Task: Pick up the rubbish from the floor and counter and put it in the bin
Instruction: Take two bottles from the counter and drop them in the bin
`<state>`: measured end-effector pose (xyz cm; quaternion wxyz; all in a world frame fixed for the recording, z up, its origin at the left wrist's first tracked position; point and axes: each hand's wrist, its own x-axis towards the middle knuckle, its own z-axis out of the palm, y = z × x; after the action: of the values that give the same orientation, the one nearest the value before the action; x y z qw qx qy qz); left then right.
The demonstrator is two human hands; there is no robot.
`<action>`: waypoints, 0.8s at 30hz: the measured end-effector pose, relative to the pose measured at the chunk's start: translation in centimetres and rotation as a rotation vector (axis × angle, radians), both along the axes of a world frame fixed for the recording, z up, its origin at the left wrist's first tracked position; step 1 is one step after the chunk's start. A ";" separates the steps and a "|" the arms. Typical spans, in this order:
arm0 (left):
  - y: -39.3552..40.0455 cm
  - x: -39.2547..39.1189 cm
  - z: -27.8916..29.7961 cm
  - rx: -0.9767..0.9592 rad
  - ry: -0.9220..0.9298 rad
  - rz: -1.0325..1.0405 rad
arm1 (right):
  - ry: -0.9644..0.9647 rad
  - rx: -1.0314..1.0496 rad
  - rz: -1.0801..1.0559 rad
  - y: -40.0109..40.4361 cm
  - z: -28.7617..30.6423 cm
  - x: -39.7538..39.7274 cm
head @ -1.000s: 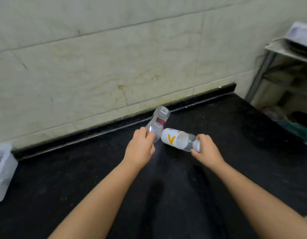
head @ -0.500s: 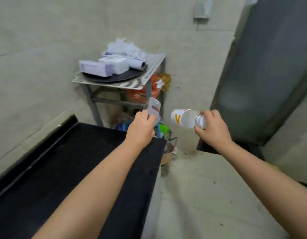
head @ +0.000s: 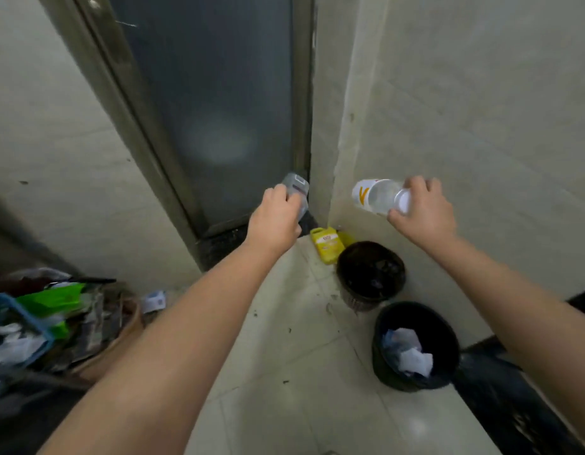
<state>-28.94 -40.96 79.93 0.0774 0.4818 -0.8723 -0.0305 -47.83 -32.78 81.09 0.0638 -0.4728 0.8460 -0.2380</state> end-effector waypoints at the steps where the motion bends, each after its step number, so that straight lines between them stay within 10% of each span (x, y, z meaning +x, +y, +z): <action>1: -0.9 -2.2 -0.8 0.031 -0.021 -0.031 | -0.023 0.029 -0.023 -0.6 -1.0 -2.0; 12: -16.2 -22.6 -13.0 0.341 -0.101 -0.252 | -0.185 0.284 -0.256 -10.7 -15.4 -17.3; 24: -24.7 -35.7 -43.0 0.763 -0.412 -0.347 | -0.633 0.775 -0.463 -19.6 -44.1 -24.9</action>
<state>-64.63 -65.65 36.95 -0.2865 0.3191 -0.8635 -0.2655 -72.69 -52.37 36.94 0.4303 -0.1218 0.8932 -0.0474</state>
